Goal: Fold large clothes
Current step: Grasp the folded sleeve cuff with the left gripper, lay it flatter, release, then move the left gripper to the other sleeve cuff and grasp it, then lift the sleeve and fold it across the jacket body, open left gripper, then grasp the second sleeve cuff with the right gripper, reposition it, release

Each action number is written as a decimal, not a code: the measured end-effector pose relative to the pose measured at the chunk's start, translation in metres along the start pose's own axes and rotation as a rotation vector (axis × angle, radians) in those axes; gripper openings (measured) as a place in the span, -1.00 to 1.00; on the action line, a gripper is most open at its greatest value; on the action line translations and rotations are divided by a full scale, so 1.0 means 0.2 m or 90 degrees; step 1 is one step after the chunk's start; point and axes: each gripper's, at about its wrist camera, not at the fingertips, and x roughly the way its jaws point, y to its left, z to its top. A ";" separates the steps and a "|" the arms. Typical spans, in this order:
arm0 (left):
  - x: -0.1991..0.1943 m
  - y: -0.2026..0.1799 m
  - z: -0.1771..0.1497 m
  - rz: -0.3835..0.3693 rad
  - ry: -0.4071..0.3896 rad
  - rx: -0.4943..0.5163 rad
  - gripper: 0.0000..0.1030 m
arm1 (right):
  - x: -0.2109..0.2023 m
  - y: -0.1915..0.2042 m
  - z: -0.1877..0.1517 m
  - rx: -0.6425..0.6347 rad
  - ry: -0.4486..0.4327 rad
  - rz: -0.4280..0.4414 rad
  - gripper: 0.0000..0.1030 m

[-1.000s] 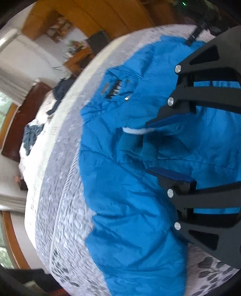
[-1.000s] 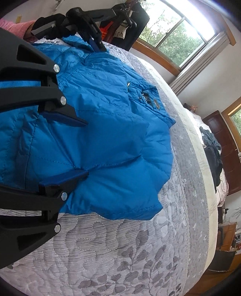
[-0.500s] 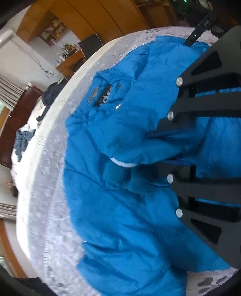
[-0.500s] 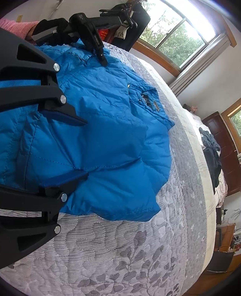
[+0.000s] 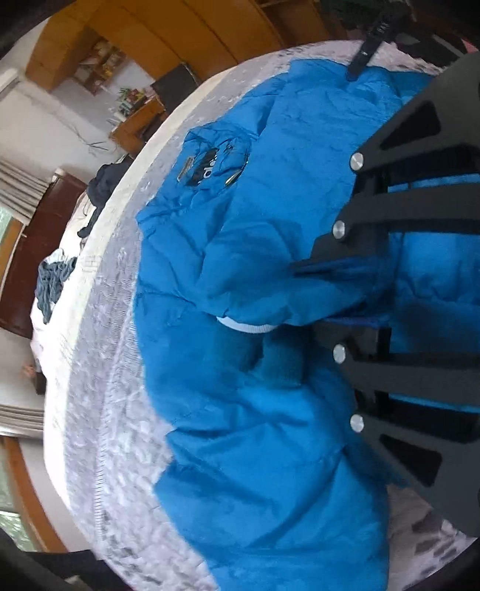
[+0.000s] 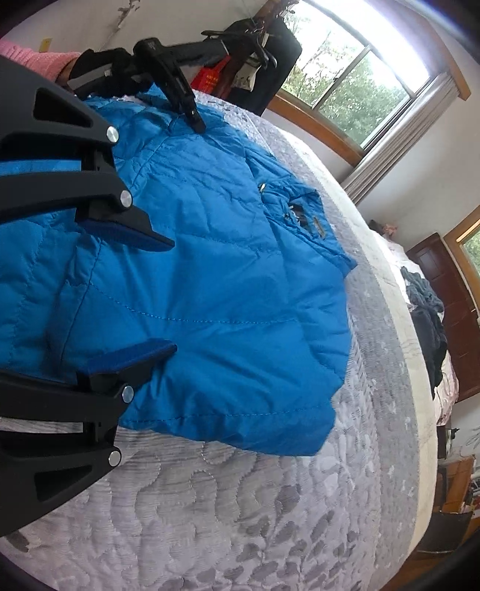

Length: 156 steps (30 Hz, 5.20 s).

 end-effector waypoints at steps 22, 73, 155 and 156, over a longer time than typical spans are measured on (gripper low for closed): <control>0.08 -0.16 0.00 0.015 -0.008 0.080 -0.20 | 0.07 0.06 -0.02 -0.015 0.019 -0.021 0.03; -0.94 1.46 -0.28 0.047 -0.295 -0.299 -0.94 | 0.19 0.77 -0.32 -0.202 0.104 0.011 0.37; -0.18 0.27 -0.04 -0.158 -0.088 0.054 -0.22 | 0.19 0.71 0.11 -0.076 0.078 0.083 -0.61; -0.15 0.24 -0.04 -0.158 -0.083 0.059 -0.22 | 0.18 0.68 0.11 -0.070 0.076 0.078 -0.61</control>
